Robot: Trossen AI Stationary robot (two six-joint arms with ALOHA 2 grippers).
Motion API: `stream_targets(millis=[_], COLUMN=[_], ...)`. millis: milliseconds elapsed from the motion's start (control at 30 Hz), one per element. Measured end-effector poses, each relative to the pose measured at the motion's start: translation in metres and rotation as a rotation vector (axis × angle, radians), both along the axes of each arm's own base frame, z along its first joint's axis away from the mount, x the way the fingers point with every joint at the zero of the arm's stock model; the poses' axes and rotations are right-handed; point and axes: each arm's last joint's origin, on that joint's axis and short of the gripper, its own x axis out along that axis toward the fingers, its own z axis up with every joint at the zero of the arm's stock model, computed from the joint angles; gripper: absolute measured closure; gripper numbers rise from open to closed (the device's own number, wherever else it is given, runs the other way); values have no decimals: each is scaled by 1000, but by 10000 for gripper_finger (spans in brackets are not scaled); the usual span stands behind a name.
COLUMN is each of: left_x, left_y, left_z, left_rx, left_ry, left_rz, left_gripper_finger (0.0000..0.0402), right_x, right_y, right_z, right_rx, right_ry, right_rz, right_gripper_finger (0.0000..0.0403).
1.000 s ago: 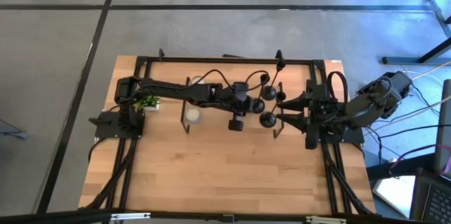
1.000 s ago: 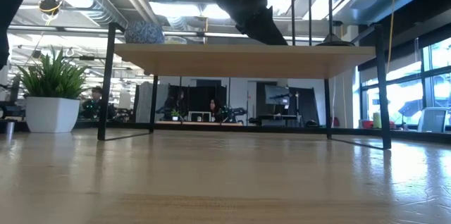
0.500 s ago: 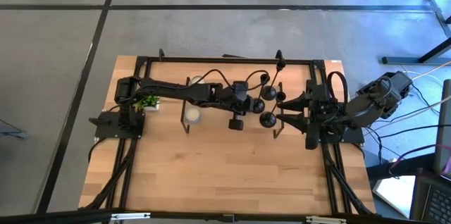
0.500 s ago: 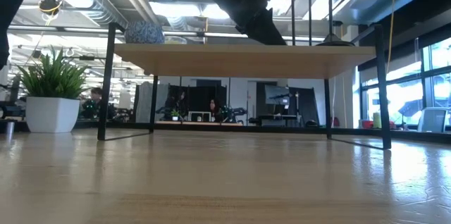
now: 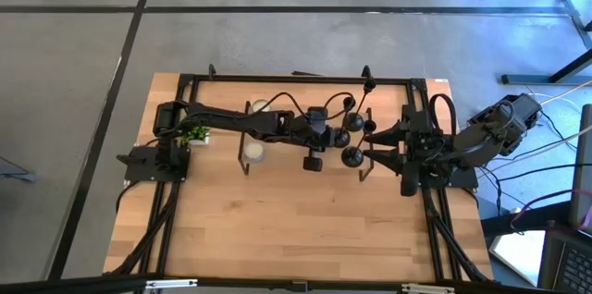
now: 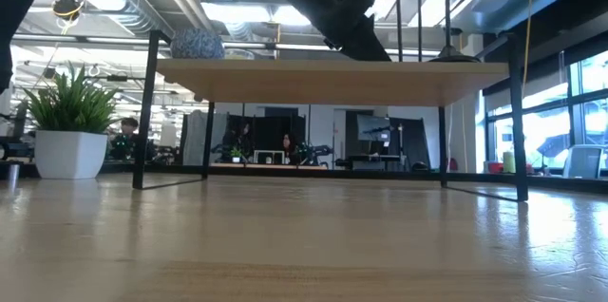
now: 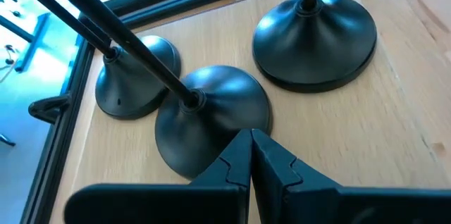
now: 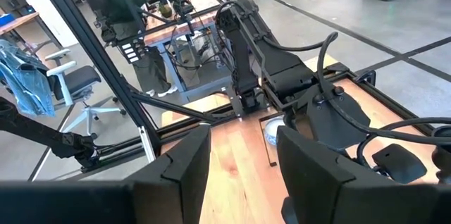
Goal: Pick & Place candle stick holders
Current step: Put the black candle holder on the shelf
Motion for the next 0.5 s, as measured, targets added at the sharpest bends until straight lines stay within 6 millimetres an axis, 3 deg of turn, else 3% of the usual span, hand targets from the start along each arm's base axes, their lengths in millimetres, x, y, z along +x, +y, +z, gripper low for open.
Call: stream_targets(millis=[500], left_x=[-13], left_y=[2], left_z=[16], left_rx=[78], left_ry=[32], left_rz=[43], left_gripper_finger=[400], right_x=[0], right_y=[0], right_z=[0], right_rx=[4], right_ry=[0], right_rz=[3], right_gripper_finger=[236])
